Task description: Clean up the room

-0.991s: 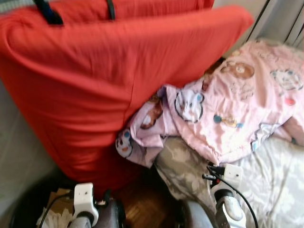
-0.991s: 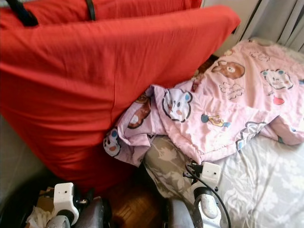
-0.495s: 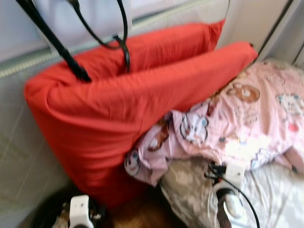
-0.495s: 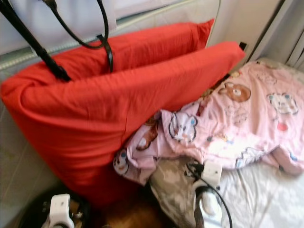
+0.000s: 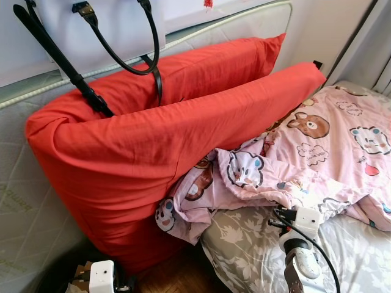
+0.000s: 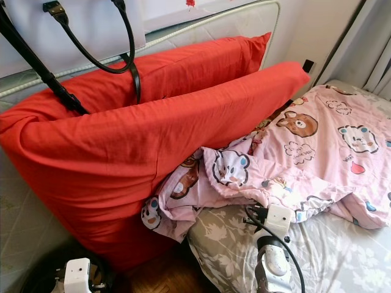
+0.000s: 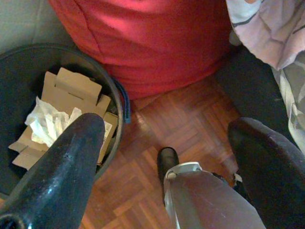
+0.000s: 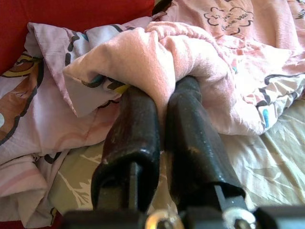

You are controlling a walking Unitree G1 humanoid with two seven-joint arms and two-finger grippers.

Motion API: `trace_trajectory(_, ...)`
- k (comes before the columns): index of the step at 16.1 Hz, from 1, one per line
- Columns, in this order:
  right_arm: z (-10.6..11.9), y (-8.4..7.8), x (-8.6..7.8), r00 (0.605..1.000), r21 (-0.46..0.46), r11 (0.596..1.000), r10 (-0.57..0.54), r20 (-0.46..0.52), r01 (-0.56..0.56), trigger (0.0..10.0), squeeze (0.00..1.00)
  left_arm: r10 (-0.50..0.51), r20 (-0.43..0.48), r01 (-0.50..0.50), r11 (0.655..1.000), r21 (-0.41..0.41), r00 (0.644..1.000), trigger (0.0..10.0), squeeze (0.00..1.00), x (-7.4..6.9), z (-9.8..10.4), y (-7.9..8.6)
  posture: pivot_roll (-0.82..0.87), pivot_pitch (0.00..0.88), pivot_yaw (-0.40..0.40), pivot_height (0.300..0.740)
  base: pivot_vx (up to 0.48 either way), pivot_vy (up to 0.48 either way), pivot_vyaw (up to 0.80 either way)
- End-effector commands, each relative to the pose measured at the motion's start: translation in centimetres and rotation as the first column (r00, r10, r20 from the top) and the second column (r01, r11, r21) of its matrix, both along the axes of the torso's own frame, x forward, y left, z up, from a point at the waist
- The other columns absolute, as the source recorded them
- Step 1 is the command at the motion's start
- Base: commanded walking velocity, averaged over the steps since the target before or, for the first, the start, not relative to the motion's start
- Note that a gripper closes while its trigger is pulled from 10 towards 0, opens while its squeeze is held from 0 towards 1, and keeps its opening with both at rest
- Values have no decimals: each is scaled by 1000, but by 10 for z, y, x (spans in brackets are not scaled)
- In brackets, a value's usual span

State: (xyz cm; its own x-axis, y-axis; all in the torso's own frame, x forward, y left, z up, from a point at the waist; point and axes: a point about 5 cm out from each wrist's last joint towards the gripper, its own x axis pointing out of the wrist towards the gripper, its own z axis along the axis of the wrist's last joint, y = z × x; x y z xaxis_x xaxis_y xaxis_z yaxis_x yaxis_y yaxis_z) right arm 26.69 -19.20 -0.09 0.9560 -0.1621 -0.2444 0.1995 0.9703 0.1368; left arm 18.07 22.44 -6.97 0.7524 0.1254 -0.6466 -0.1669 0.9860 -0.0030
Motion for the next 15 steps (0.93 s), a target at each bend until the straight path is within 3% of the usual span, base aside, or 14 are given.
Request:
trace_trajectory(1,-2,-1,-1,1000,-2,1000,-5,-18,5,10000,0,2,-48,-3,1000,-3,999,10000,0,-11,-7,-1,-46,105,-71,740,0,0,0)
trace_trajectory(15,-2,3,-1,1000,-11,1000,-19,-19,18,10000,0,-8,-27,7,1000,-13,1000,10000,0,-8,-4,0,-40,113,-53,740,-18,0,0)
